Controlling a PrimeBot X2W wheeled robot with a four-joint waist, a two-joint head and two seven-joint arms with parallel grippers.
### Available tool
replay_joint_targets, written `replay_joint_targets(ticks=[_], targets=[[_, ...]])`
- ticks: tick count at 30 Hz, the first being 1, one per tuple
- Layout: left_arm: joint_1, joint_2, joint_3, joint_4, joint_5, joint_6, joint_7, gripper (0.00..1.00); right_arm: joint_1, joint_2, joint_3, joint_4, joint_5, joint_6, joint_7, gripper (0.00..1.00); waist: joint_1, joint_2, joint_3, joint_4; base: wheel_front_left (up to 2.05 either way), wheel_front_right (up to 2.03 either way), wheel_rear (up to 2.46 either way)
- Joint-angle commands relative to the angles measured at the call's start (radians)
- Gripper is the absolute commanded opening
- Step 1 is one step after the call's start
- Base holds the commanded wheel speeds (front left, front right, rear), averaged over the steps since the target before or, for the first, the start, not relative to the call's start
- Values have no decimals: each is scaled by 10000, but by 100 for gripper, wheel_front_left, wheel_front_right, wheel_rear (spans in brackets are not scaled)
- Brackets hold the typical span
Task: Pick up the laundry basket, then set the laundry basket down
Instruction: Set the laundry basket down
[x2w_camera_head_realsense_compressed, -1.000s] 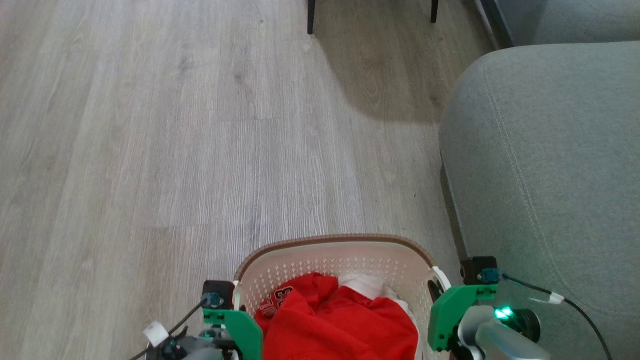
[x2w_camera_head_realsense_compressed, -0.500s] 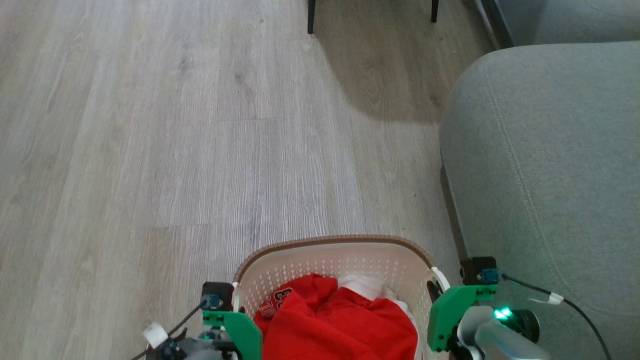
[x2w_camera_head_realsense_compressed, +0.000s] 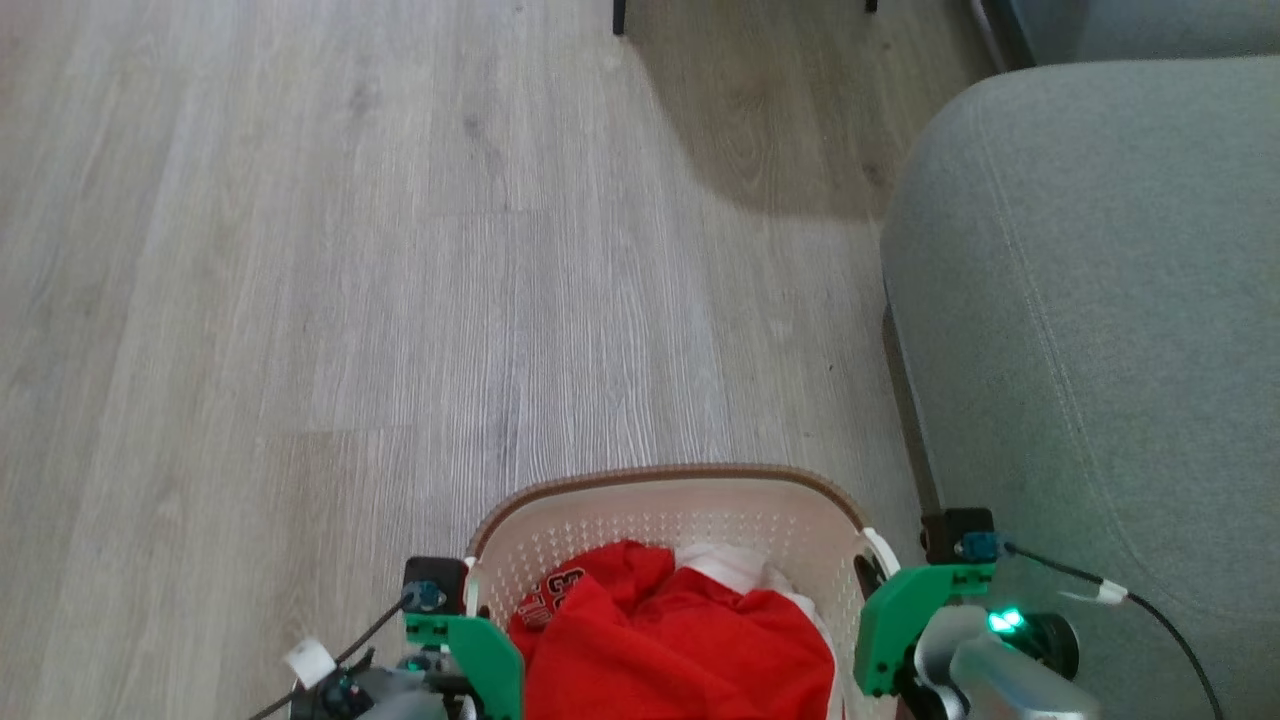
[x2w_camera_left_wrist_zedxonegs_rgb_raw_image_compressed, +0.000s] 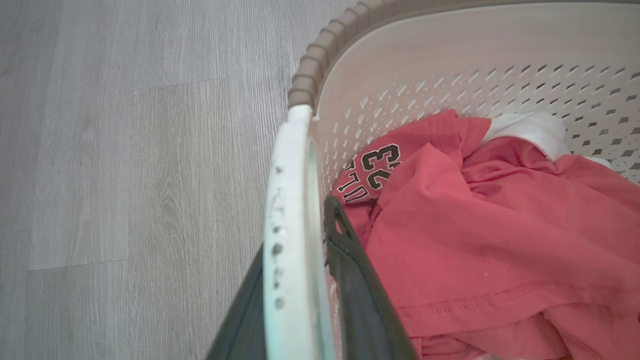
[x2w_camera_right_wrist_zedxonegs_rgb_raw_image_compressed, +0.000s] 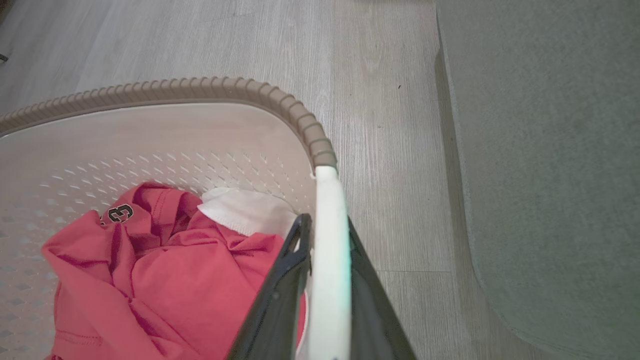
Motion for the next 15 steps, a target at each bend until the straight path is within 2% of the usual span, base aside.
replay_joint_targets(ticks=[1, 8, 15], targets=[[-542, 248, 91, 8, -14, 100, -135, 0, -474, -79, 35, -244, -93, -15, -63, 0, 0, 0, 82, -11, 0, 0, 0], [-1101, 248, 266, -76, 175, 202, -136, 0, -1090, -79, -238, -298, -457, -15, -63, 0, 0, 0, 736, -81, 0, 0, 0], [-2102, 283, 575, -196, 648, 340, -136, 0, -2059, -79, -656, -419, -1236, -15, -63, 0, 0, 0, 1935, -152, 0, 0, 0]])
